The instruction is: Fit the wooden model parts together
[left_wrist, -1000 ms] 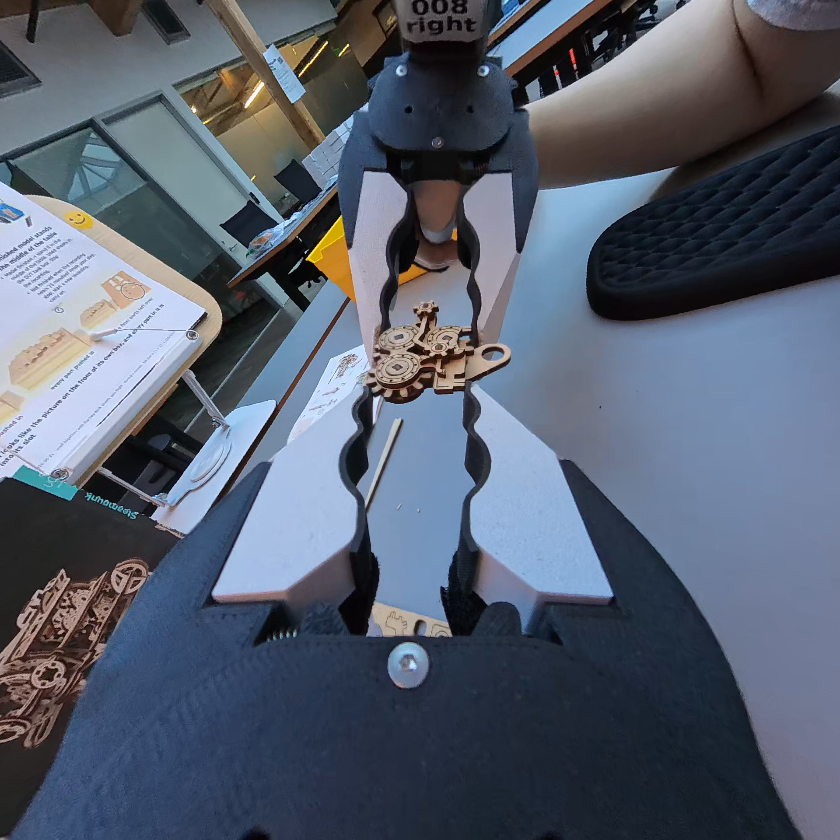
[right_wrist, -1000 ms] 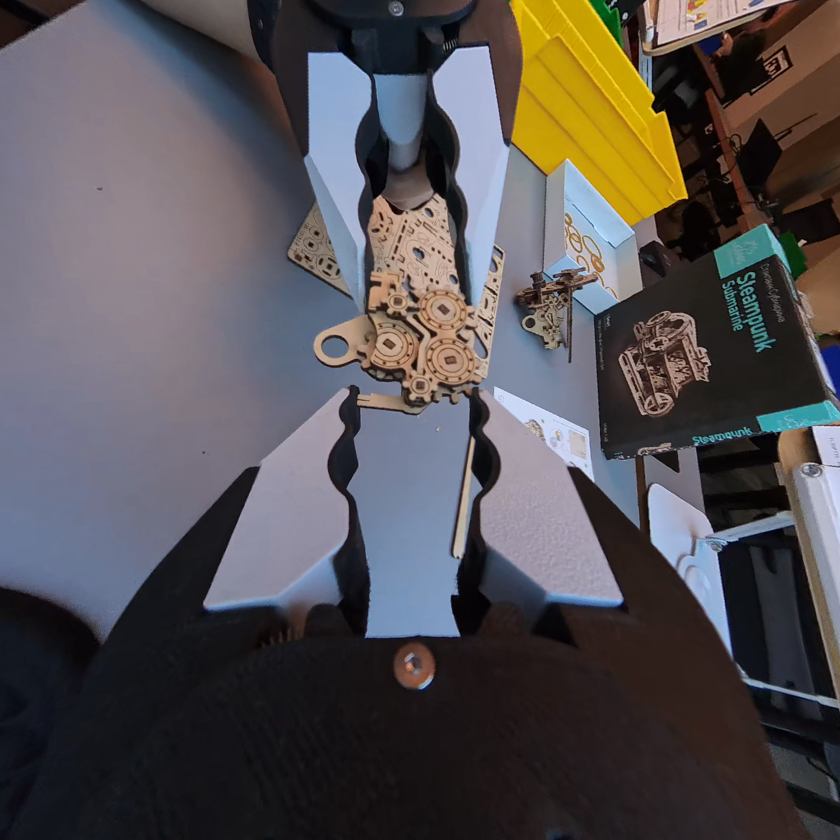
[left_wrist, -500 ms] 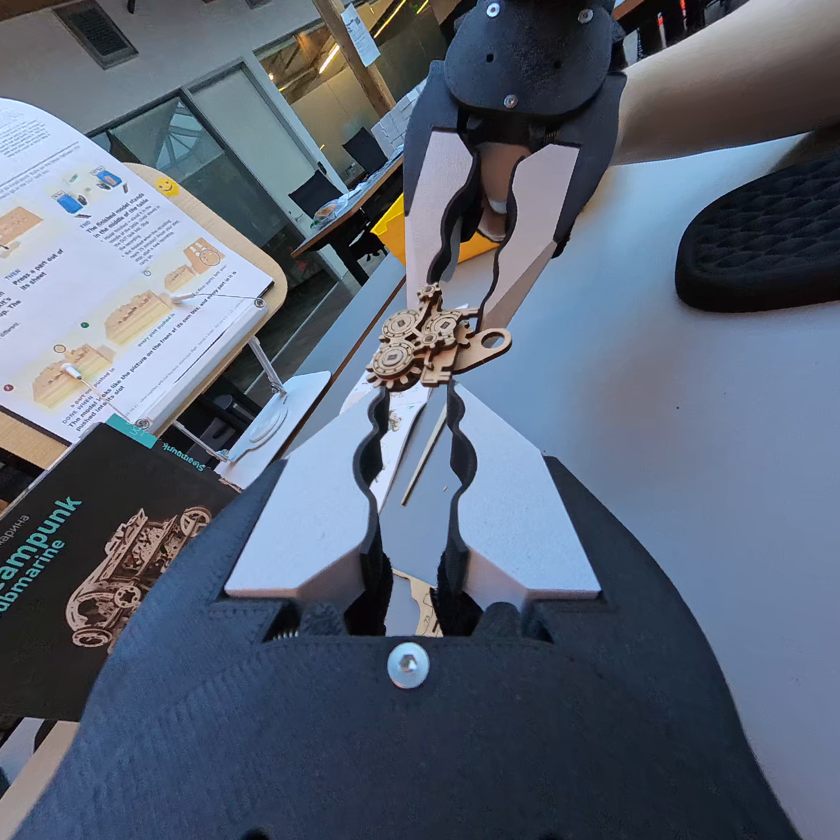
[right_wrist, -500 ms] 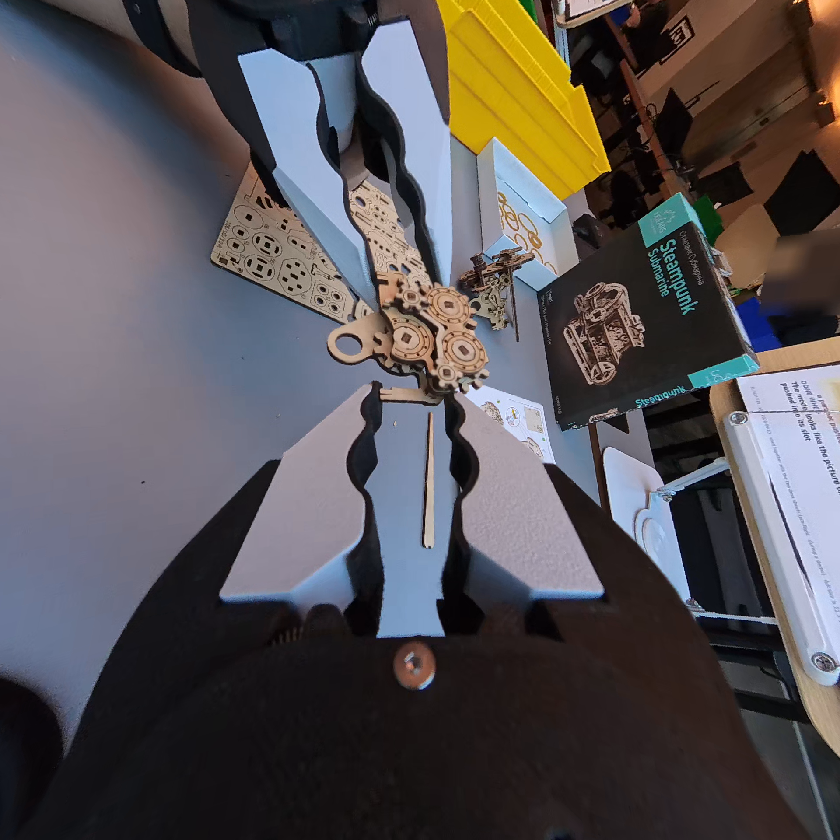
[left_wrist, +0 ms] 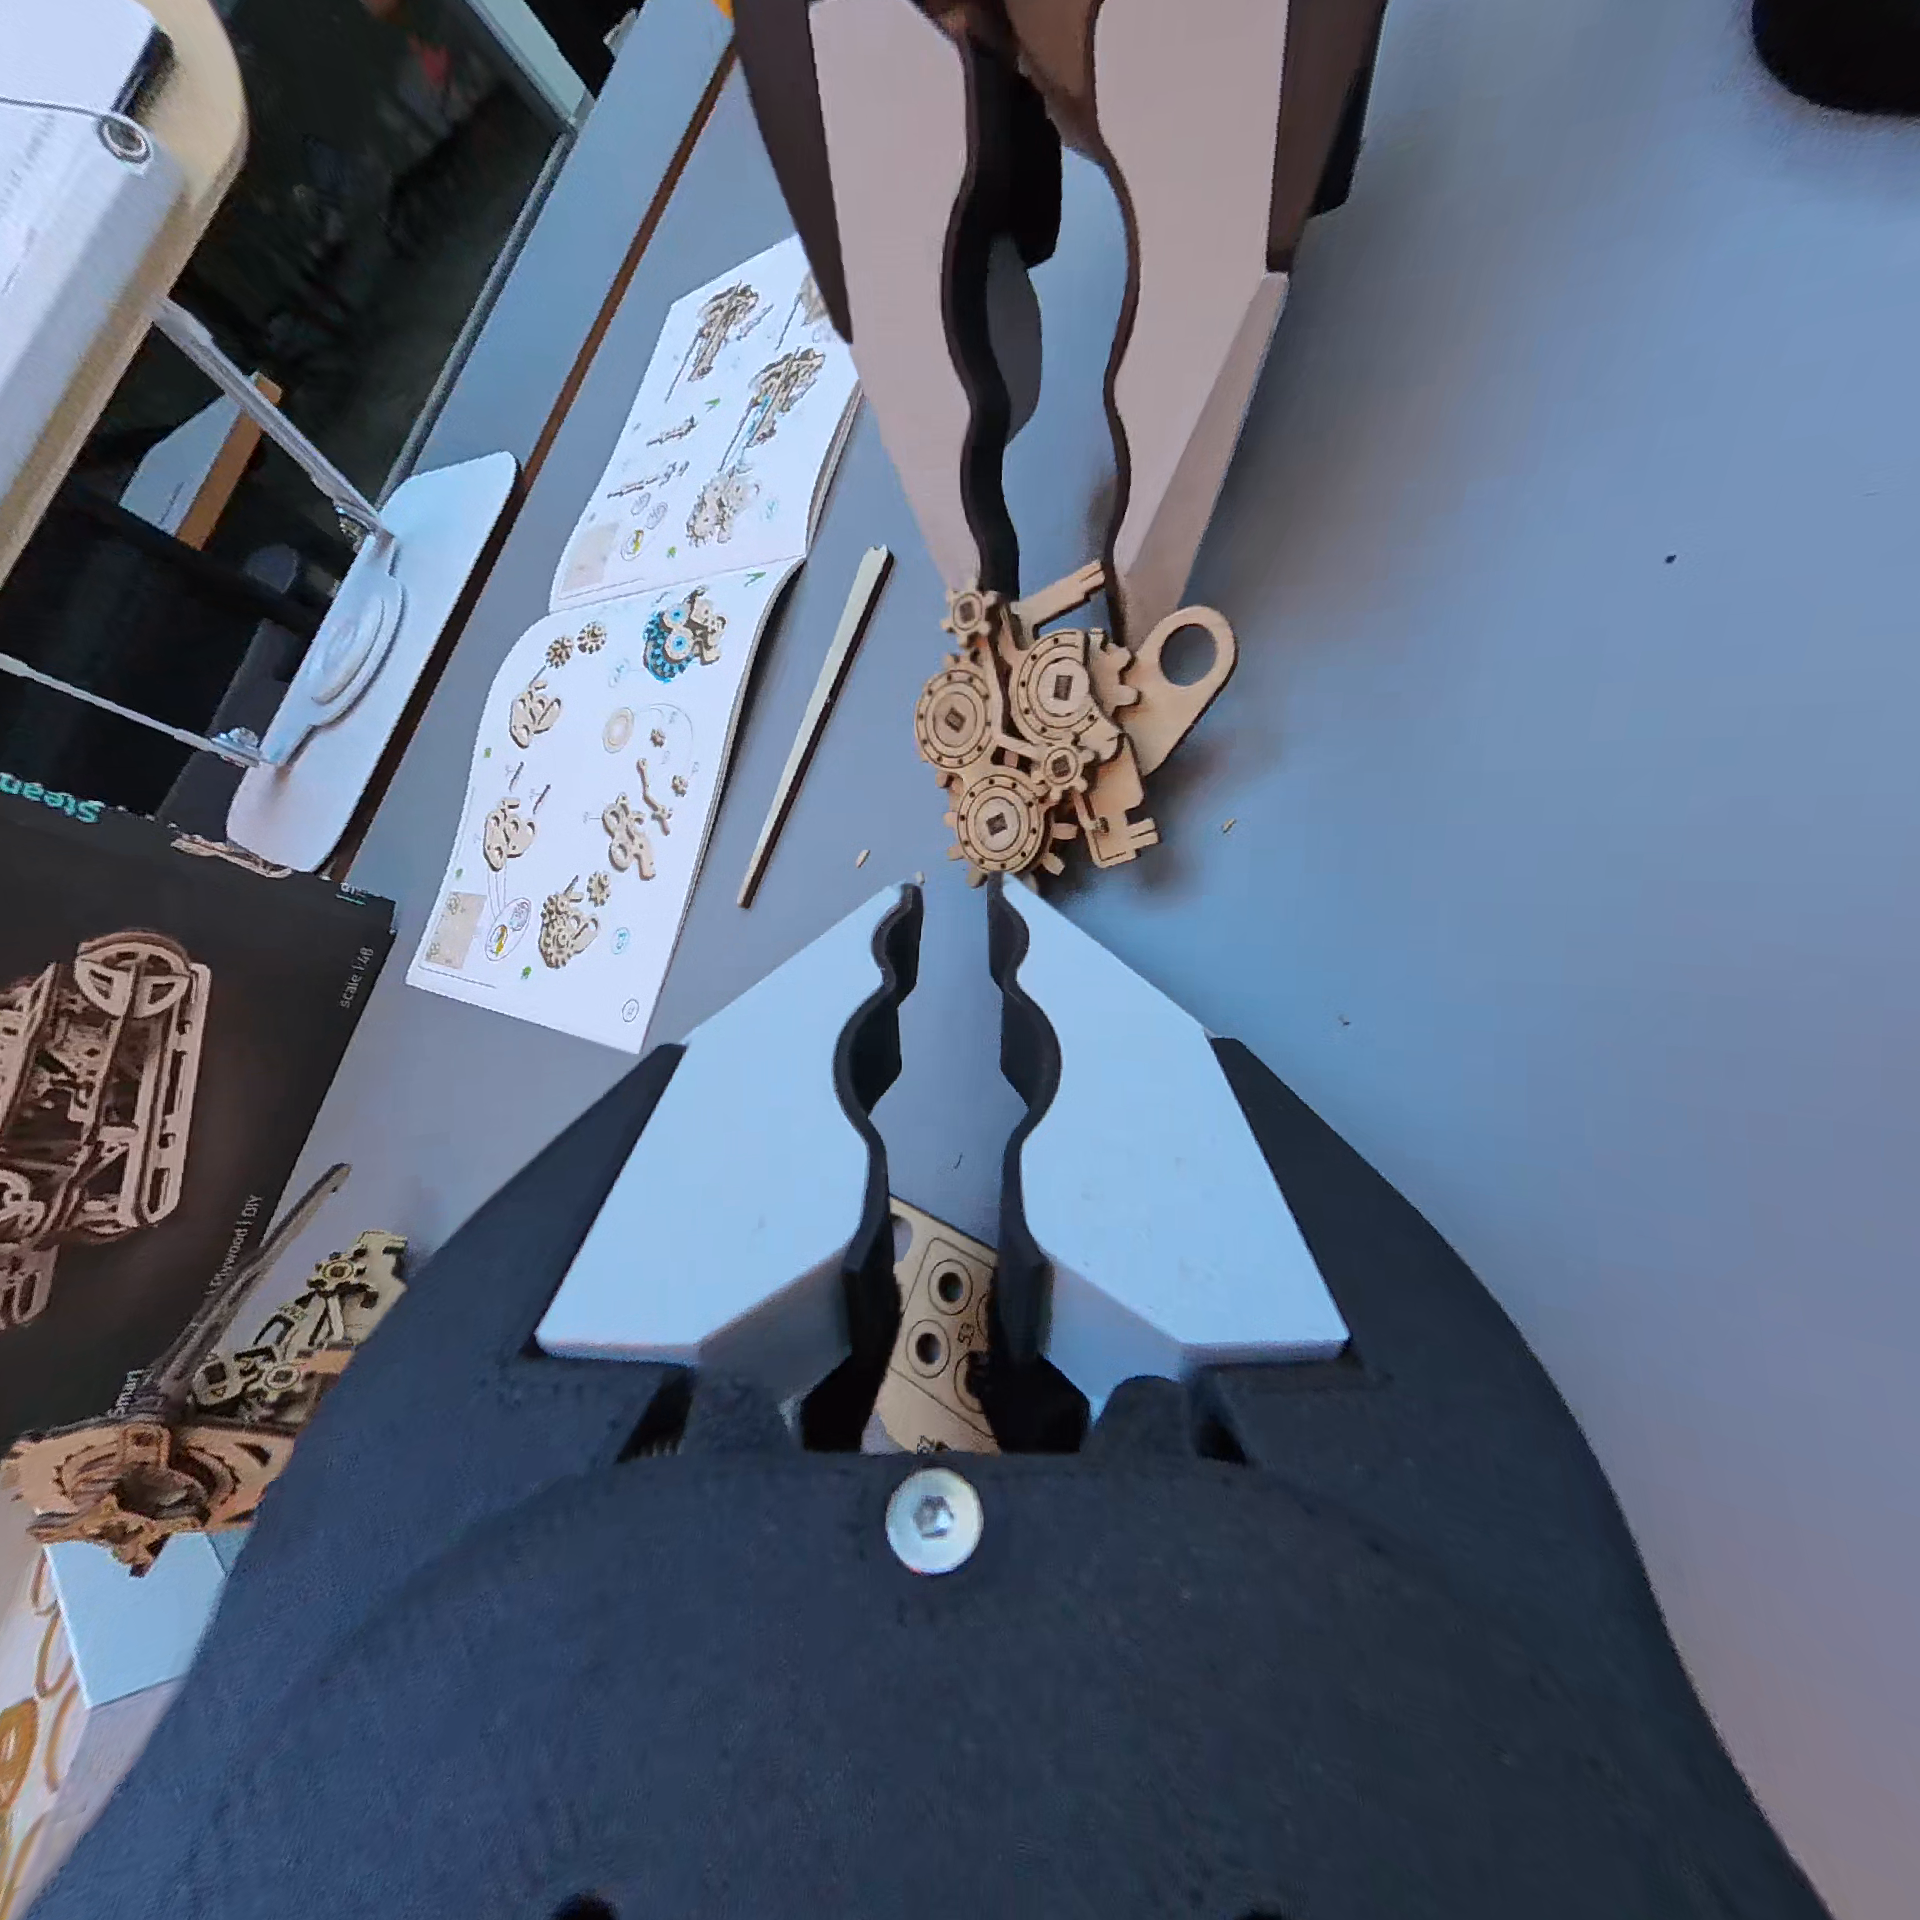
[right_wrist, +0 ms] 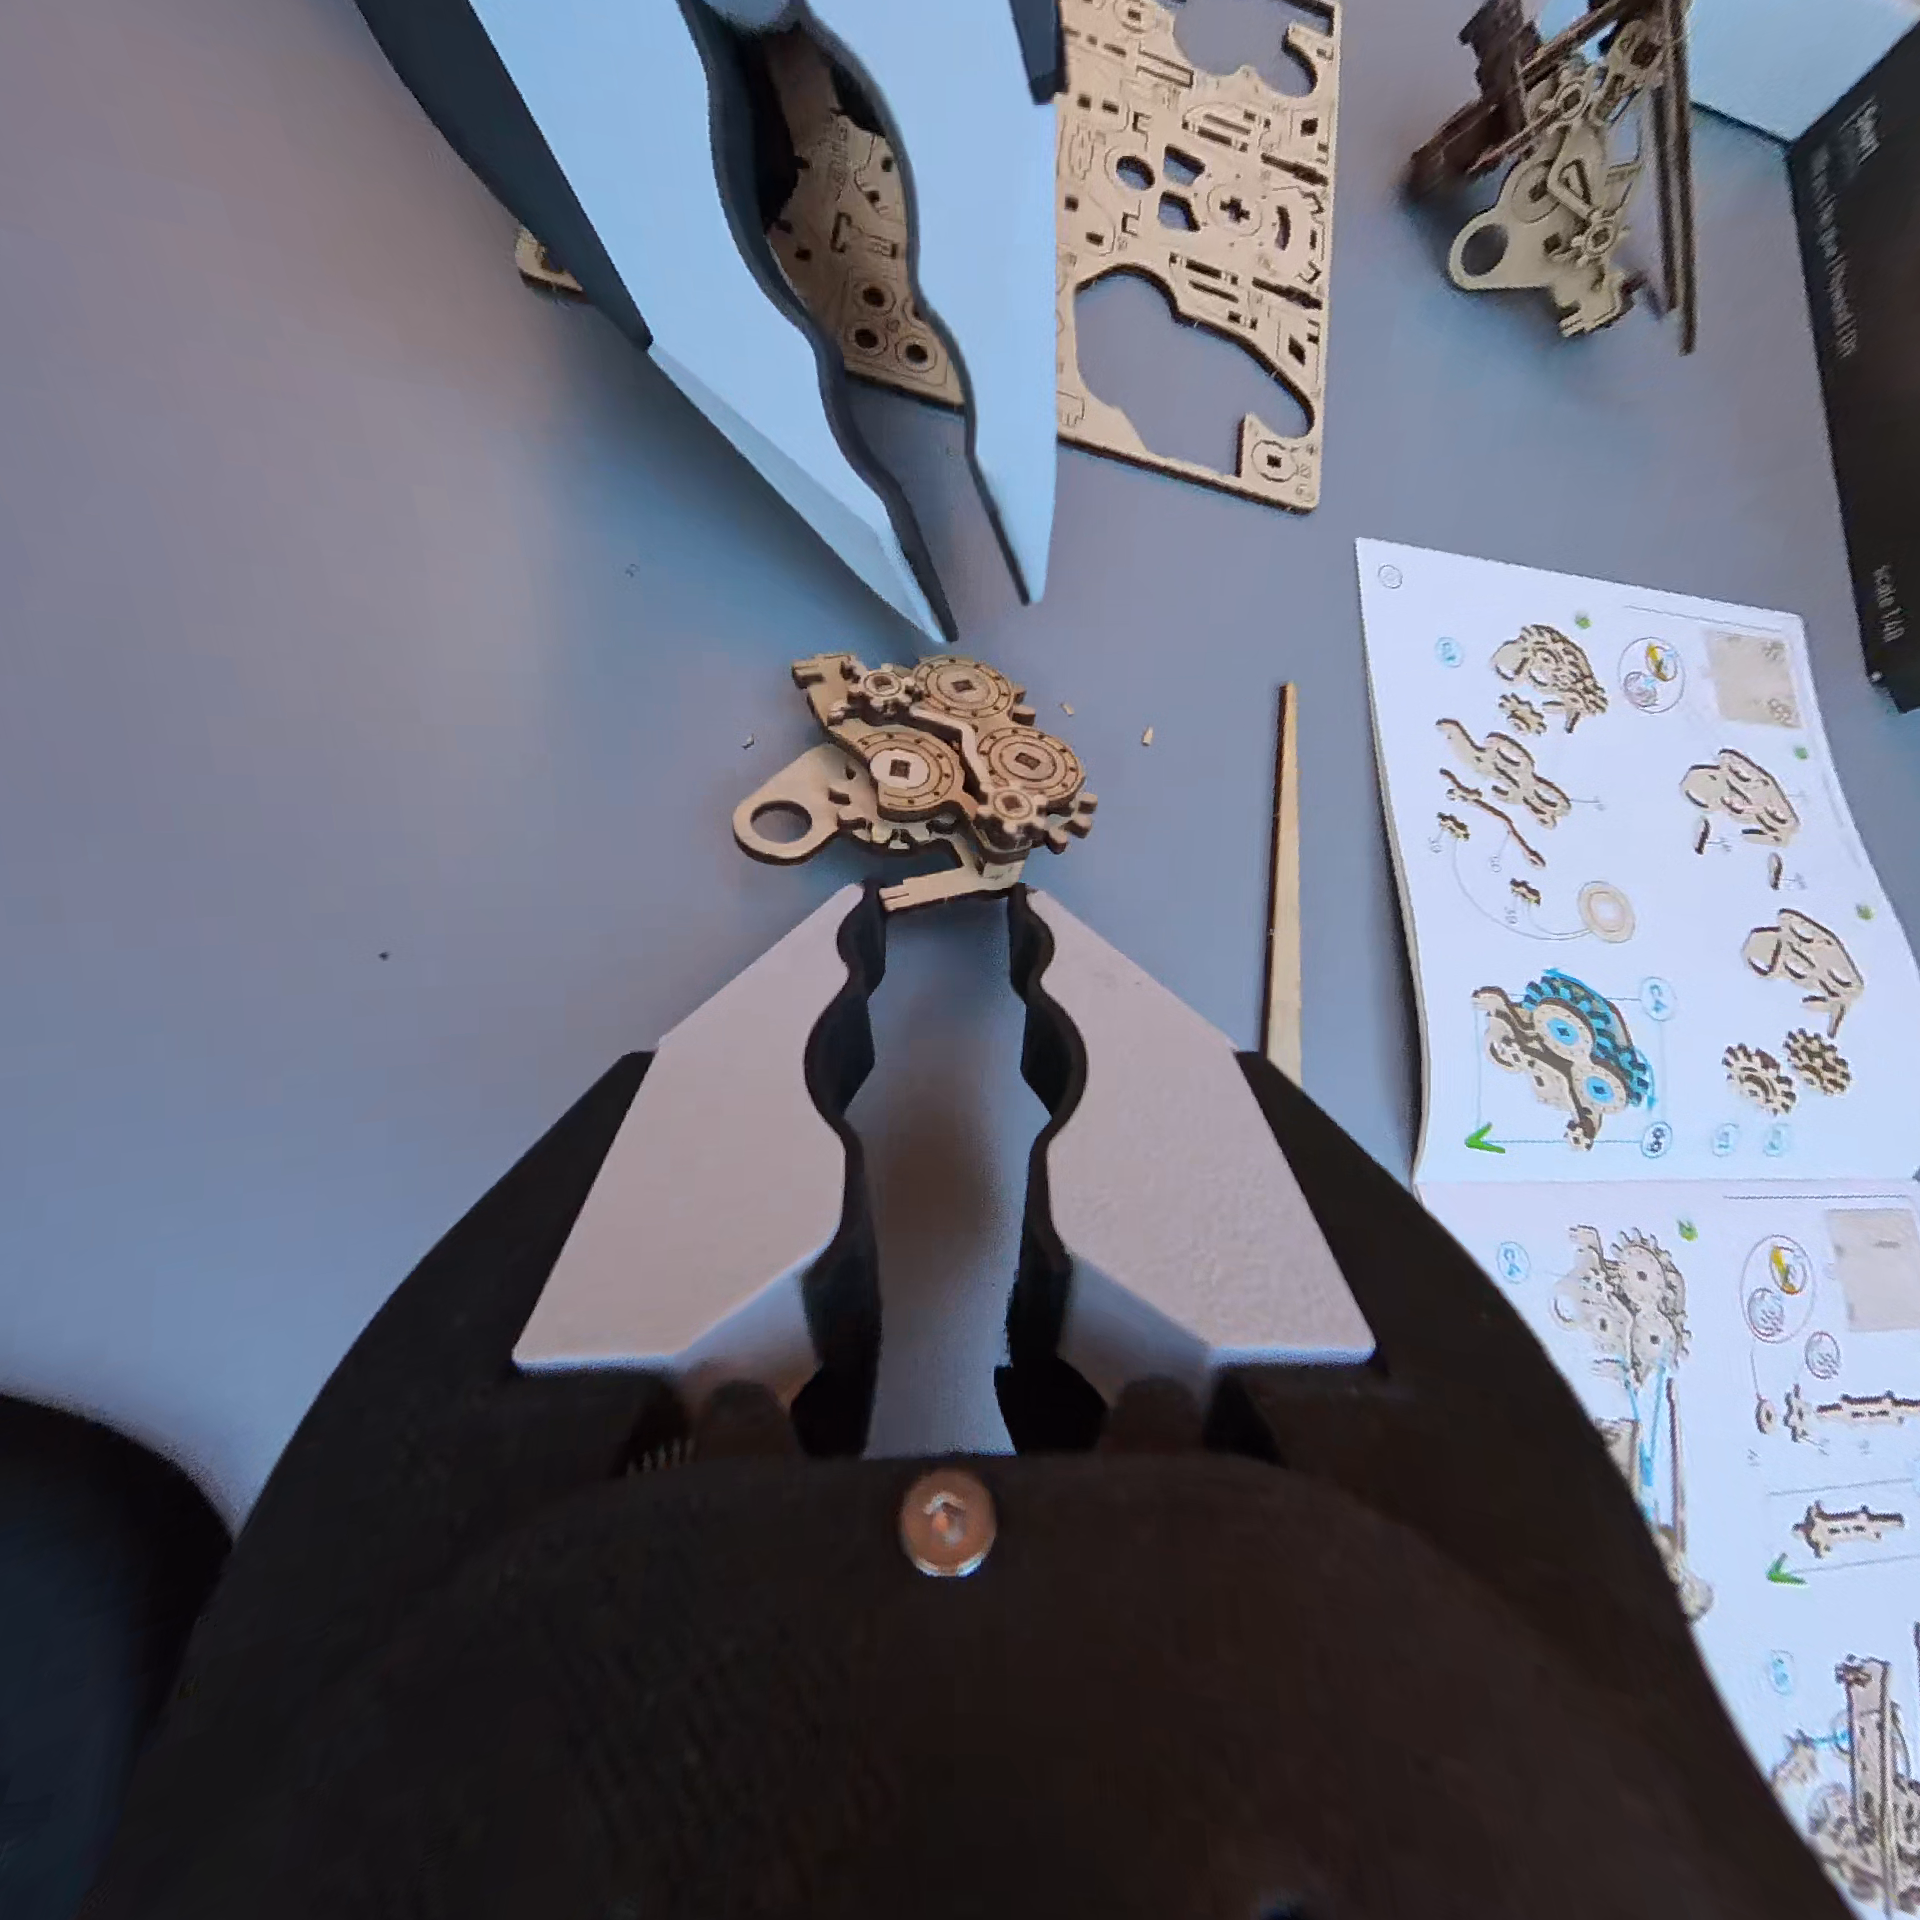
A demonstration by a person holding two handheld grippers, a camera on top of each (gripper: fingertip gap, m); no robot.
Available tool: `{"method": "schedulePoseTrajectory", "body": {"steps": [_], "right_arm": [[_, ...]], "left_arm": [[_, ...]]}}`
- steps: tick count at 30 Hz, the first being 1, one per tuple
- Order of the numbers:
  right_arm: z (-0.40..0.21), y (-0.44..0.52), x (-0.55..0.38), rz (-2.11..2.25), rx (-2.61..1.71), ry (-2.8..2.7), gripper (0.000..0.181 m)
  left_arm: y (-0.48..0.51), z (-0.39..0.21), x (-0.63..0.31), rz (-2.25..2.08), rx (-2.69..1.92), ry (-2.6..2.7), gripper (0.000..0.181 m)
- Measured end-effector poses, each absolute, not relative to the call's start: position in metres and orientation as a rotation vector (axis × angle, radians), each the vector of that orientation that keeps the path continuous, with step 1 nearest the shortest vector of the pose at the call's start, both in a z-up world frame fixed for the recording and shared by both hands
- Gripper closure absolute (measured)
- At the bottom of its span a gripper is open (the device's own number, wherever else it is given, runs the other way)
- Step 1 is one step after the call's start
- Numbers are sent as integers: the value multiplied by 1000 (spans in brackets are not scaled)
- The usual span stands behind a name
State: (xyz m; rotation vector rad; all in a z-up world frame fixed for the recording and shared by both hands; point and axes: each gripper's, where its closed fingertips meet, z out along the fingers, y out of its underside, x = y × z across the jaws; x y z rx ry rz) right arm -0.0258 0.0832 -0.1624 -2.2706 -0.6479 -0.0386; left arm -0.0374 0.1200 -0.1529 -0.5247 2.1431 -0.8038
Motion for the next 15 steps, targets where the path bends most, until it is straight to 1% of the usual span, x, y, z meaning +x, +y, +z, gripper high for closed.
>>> {"method": "schedulePoseTrajectory", "body": {"steps": [4,7,10,12,15], "right_arm": [[-162,84,-25,-99,-2321,-632,156],[-162,79,-23,-161,-2379,-647,153],[-161,72,-20,-184,-2432,-669,145],[-161,66,-15,-189,-2445,-678,145],[-160,60,-16,-43,-2418,-648,149]], "left_arm": [[128,-154,-38,-799,-616,2176,165],[140,-154,-34,-719,-650,2152,166],[142,-151,-34,-717,-661,2143,167],[142,-150,-34,-732,-693,2138,167],[139,-152,-37,-777,-734,2165,167]]}}
